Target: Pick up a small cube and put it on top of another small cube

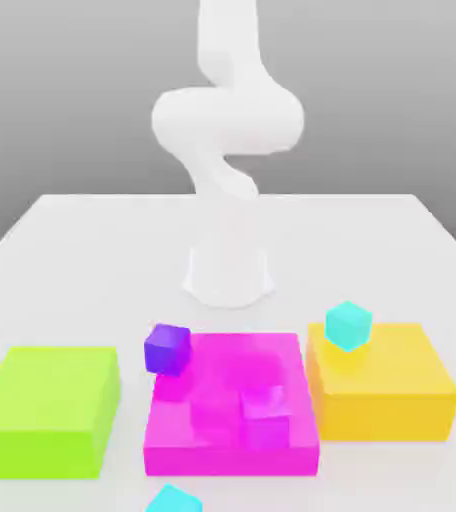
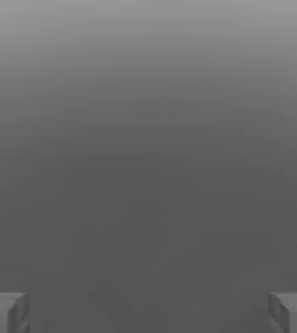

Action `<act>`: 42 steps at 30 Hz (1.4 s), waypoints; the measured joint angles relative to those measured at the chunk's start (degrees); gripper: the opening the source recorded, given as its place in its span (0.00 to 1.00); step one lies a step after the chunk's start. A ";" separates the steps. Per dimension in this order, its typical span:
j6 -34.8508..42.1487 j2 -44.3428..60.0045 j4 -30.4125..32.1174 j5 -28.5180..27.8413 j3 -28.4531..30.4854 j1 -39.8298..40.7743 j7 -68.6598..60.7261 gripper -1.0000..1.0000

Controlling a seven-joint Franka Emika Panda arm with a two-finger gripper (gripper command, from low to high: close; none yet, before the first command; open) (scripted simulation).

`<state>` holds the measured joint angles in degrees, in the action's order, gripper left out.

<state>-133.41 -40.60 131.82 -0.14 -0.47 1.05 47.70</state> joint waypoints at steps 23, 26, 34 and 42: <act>-15.03 48.12 0.39 -1.91 -0.55 5.57 17.54 0.50; -16.98 54.32 0.44 -1.23 -0.19 5.68 19.17 0.50; -26.27 69.95 -1.50 -0.32 0.12 5.88 20.66 0.00; -25.04 68.30 -1.13 -0.28 0.06 5.93 20.63 0.00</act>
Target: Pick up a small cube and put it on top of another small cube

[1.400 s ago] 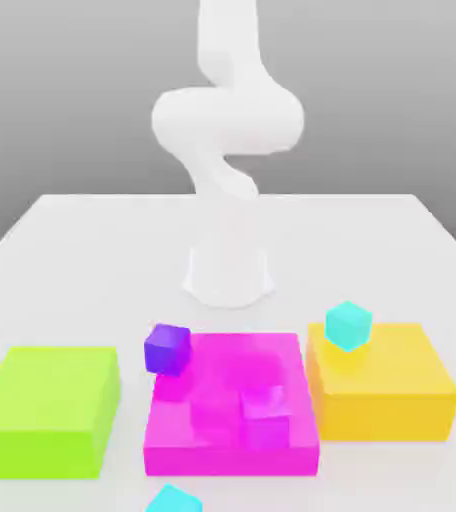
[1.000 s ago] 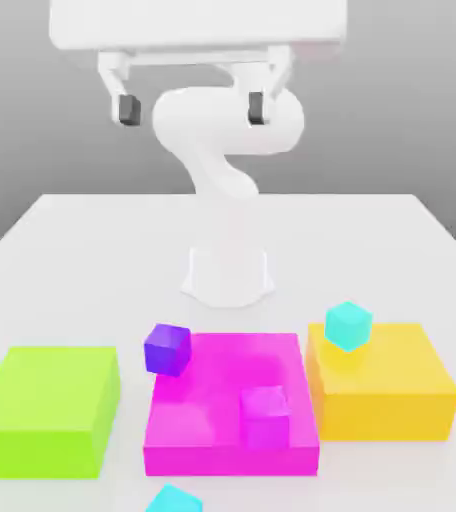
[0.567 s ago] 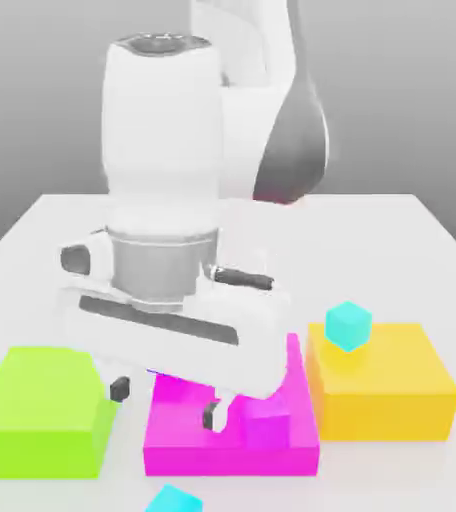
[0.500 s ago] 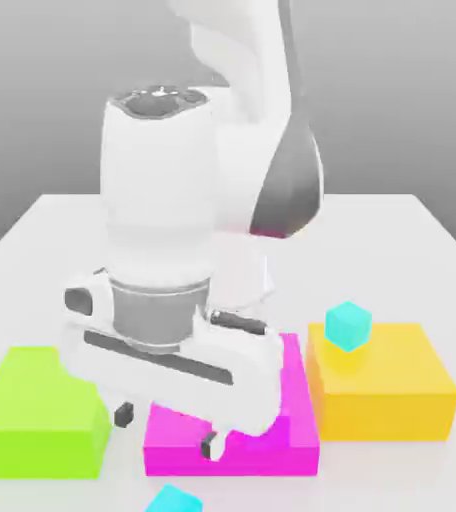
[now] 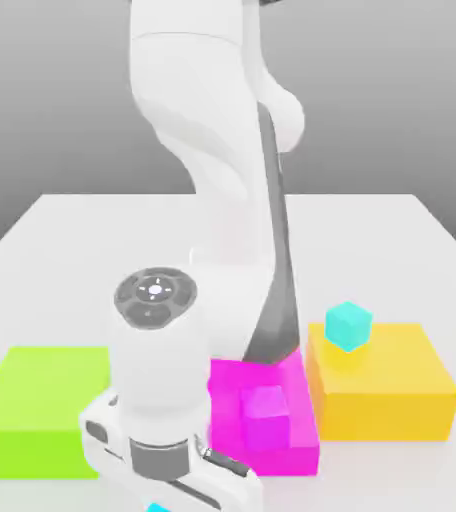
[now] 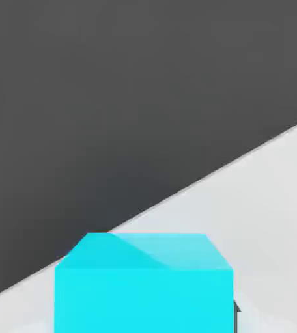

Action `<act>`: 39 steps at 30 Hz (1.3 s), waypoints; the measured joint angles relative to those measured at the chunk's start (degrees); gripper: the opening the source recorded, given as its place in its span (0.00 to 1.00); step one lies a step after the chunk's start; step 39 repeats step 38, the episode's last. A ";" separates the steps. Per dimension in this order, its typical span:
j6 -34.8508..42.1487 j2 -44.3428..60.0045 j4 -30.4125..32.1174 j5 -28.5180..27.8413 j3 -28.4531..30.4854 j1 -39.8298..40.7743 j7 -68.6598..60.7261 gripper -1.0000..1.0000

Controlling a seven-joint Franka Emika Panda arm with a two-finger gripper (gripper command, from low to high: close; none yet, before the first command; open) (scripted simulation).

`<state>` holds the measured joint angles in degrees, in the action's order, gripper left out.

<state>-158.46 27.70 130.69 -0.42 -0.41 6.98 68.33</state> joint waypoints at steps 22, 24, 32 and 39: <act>15.36 -44.99 29.68 -3.02 3.63 4.00 -4.83 0.00; 16.40 -49.15 32.80 -3.07 4.04 4.44 -5.57 0.00; 10.95 -51.95 41.01 -2.99 5.11 5.45 -7.53 0.00; 2.55 -44.63 42.10 -2.97 5.25 5.40 -7.61 1.00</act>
